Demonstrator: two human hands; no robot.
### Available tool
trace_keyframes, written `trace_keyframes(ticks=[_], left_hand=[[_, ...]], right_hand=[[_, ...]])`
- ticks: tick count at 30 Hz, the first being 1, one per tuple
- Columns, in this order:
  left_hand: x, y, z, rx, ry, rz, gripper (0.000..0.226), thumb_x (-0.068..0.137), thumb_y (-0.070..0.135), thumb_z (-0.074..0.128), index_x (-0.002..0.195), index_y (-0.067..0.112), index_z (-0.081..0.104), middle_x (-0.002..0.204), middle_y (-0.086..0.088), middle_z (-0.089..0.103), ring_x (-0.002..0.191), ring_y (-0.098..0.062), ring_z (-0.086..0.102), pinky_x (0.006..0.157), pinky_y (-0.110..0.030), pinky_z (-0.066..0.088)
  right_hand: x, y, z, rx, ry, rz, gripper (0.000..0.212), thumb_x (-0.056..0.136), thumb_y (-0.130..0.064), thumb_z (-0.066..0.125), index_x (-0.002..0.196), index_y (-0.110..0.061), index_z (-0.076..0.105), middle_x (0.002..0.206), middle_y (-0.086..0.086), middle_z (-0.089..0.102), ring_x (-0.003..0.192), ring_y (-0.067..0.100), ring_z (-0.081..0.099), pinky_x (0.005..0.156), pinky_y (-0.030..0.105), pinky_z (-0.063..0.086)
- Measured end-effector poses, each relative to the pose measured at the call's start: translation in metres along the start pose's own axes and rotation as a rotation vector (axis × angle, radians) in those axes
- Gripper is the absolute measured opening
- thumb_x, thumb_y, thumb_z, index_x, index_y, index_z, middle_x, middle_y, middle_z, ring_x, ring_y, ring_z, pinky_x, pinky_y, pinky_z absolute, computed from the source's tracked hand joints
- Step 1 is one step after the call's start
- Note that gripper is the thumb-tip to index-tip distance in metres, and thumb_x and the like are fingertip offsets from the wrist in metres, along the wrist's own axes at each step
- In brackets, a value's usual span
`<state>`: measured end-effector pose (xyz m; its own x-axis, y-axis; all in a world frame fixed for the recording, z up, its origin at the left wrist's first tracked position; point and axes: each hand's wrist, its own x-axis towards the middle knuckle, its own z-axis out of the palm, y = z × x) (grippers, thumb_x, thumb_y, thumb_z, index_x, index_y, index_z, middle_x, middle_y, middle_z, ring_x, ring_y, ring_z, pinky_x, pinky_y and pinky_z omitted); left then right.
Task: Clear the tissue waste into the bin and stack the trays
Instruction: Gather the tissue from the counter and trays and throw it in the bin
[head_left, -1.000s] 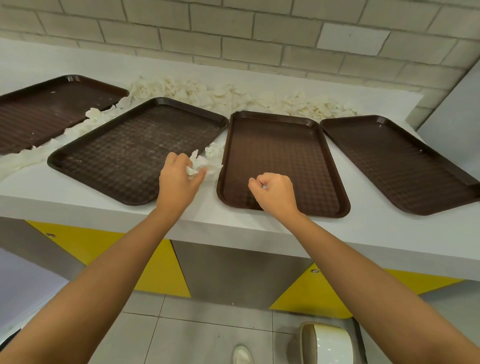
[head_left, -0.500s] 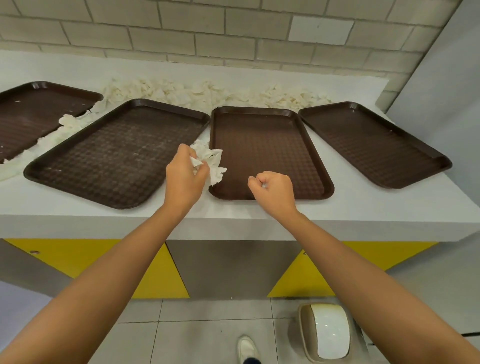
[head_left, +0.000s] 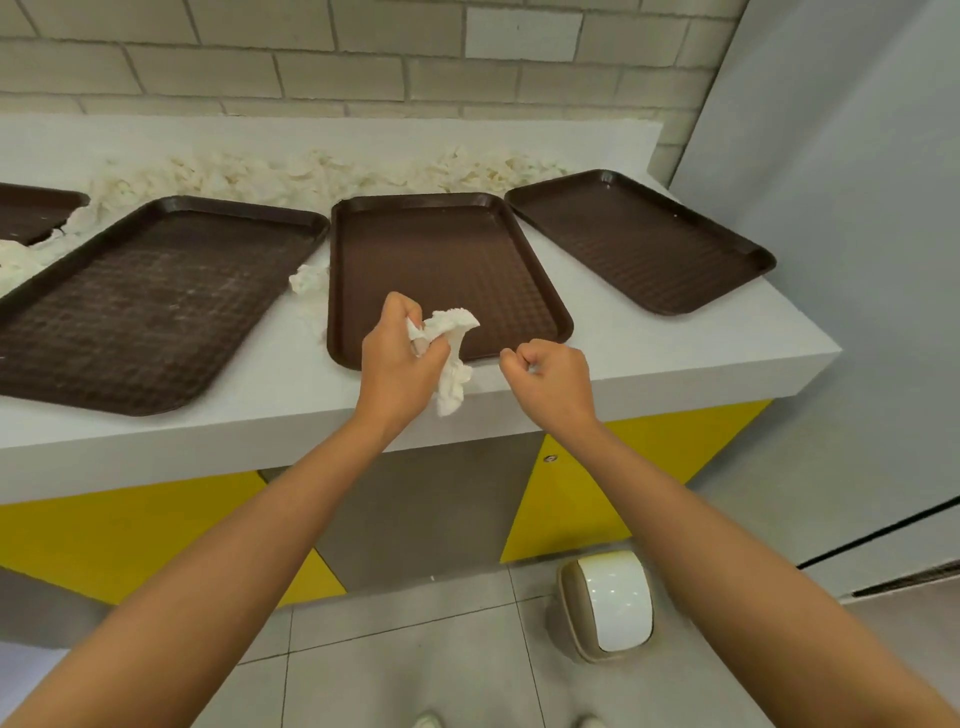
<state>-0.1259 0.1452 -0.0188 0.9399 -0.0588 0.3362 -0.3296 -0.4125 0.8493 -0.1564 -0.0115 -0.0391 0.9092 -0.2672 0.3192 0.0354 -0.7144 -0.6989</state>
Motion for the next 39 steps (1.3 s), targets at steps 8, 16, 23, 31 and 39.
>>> trace_keyframes(ticks=[8, 16, 23, 31, 39], left_hand=[[-0.045, 0.038, 0.084, -0.066, -0.137, -0.05, 0.021, 0.079, 0.008, 0.042, 0.073, 0.027, 0.035, 0.08, -0.003, 0.047, 0.067, -0.018, 0.045, 0.057, -0.027, 0.035], [-0.105, 0.073, 0.177, -0.008, -0.162, -0.087, 0.013, 0.088, 0.0, 0.042, 0.084, 0.012, 0.038, 0.061, 0.001, 0.044, 0.052, -0.013, 0.037, 0.048, -0.026, 0.028], [-0.15, 0.079, 0.237, -0.031, -0.178, -0.221, 0.01, 0.092, 0.005, 0.04, 0.086, 0.012, 0.039, 0.058, 0.001, 0.042, 0.05, -0.011, 0.036, 0.046, -0.023, 0.03], [-0.175, 0.046, 0.279, -0.048, -0.236, -0.354, 0.01, 0.092, 0.007, 0.041, 0.084, 0.012, 0.039, 0.055, 0.003, 0.036, 0.047, -0.011, 0.031, 0.041, -0.017, 0.025], [-0.189, -0.023, 0.313, -0.006, -0.363, -0.493, 0.007, 0.094, 0.013, 0.041, 0.088, 0.01, 0.04, 0.058, 0.001, 0.041, 0.05, -0.012, 0.036, 0.045, -0.022, 0.029]], right_hand=[[-0.027, 0.066, -0.079, -0.014, 0.047, 0.002, 0.051, 0.082, -0.014, 0.055, 0.045, -0.02, 0.021, 0.044, -0.002, 0.021, 0.047, 0.012, 0.025, 0.051, 0.029, 0.022], [-0.055, 0.151, -0.15, -0.012, -0.007, 0.12, 0.039, 0.073, -0.03, 0.042, 0.044, -0.005, 0.035, 0.046, 0.013, 0.042, 0.047, 0.021, 0.043, 0.052, 0.035, 0.029], [-0.078, 0.218, -0.161, 0.081, -0.082, 0.256, 0.045, 0.081, -0.028, 0.048, 0.055, 0.008, 0.045, 0.063, 0.031, 0.056, 0.063, 0.044, 0.057, 0.059, 0.046, 0.05], [-0.103, 0.257, -0.141, 0.054, -0.183, 0.285, 0.054, 0.094, -0.029, 0.053, 0.048, -0.018, 0.027, 0.044, -0.001, 0.027, 0.049, 0.015, 0.026, 0.052, 0.033, 0.026], [-0.136, 0.314, -0.094, -0.04, -0.206, 0.498, 0.052, 0.093, -0.024, 0.053, 0.047, -0.016, 0.029, 0.043, 0.001, 0.028, 0.047, 0.019, 0.028, 0.052, 0.032, 0.026]])
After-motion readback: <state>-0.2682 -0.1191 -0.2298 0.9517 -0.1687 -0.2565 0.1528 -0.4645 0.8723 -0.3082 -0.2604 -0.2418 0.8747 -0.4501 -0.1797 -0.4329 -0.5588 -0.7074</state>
